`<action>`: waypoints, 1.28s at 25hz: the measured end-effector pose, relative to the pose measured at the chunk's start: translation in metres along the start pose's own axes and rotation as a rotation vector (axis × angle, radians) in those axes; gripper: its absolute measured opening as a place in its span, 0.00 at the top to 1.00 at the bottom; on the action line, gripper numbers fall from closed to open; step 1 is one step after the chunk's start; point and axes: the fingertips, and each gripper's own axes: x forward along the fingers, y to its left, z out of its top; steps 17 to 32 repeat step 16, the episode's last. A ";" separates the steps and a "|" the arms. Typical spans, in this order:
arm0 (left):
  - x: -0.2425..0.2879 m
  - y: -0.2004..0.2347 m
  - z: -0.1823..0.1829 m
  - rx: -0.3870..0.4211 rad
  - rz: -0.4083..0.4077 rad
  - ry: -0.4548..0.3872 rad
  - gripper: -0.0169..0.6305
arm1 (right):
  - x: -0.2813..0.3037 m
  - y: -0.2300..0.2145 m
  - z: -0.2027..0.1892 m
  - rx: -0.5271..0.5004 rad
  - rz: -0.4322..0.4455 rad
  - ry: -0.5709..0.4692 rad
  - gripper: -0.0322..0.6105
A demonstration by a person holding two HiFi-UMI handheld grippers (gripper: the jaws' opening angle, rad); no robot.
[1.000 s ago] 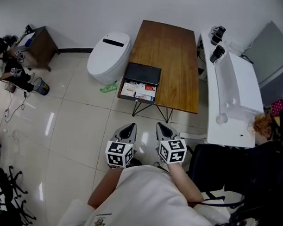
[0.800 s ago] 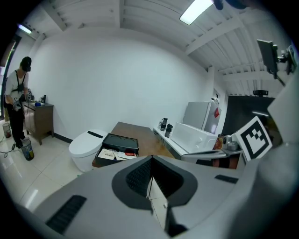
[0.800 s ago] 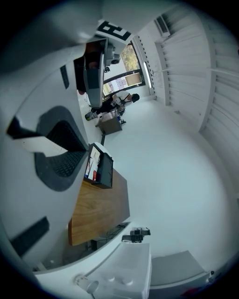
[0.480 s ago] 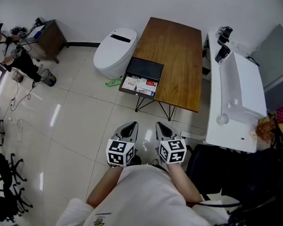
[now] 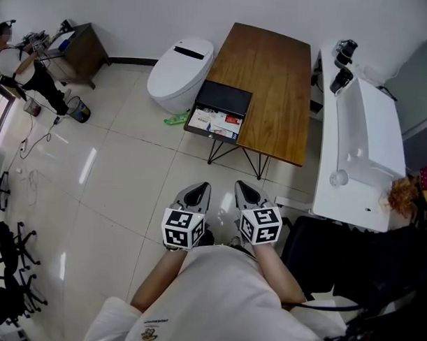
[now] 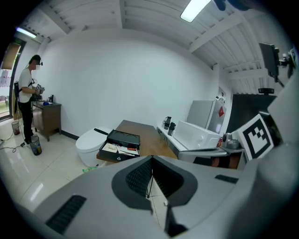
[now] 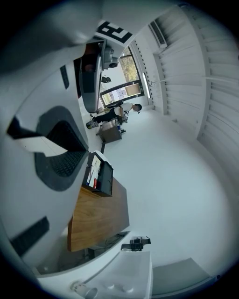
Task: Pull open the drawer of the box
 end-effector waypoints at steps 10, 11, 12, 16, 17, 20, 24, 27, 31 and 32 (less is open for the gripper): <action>0.002 0.000 0.006 -0.021 -0.001 -0.027 0.97 | -0.003 -0.003 0.007 -0.018 -0.009 -0.011 0.97; 0.002 0.000 0.006 -0.021 0.000 -0.030 0.97 | -0.003 -0.003 0.007 -0.018 -0.010 -0.011 0.97; 0.002 0.000 0.007 -0.020 0.001 -0.033 0.97 | -0.003 -0.003 0.007 -0.017 -0.011 -0.010 0.97; 0.003 0.002 0.010 -0.014 0.006 -0.043 0.97 | -0.002 -0.004 0.006 -0.018 -0.013 -0.005 0.97; 0.003 0.002 0.010 -0.014 0.006 -0.043 0.97 | -0.002 -0.004 0.006 -0.018 -0.013 -0.005 0.97; 0.003 0.002 0.010 -0.014 0.006 -0.043 0.97 | -0.002 -0.004 0.006 -0.018 -0.013 -0.005 0.97; 0.003 0.002 0.010 -0.014 0.006 -0.043 0.97 | -0.002 -0.004 0.006 -0.018 -0.013 -0.005 0.97; 0.003 0.002 0.010 -0.014 0.006 -0.043 0.97 | -0.002 -0.004 0.006 -0.018 -0.013 -0.005 0.97; 0.003 0.002 0.010 -0.014 0.006 -0.043 0.97 | -0.002 -0.004 0.006 -0.018 -0.013 -0.005 0.97; 0.003 0.002 0.010 -0.014 0.006 -0.043 0.97 | -0.002 -0.004 0.006 -0.018 -0.013 -0.005 0.97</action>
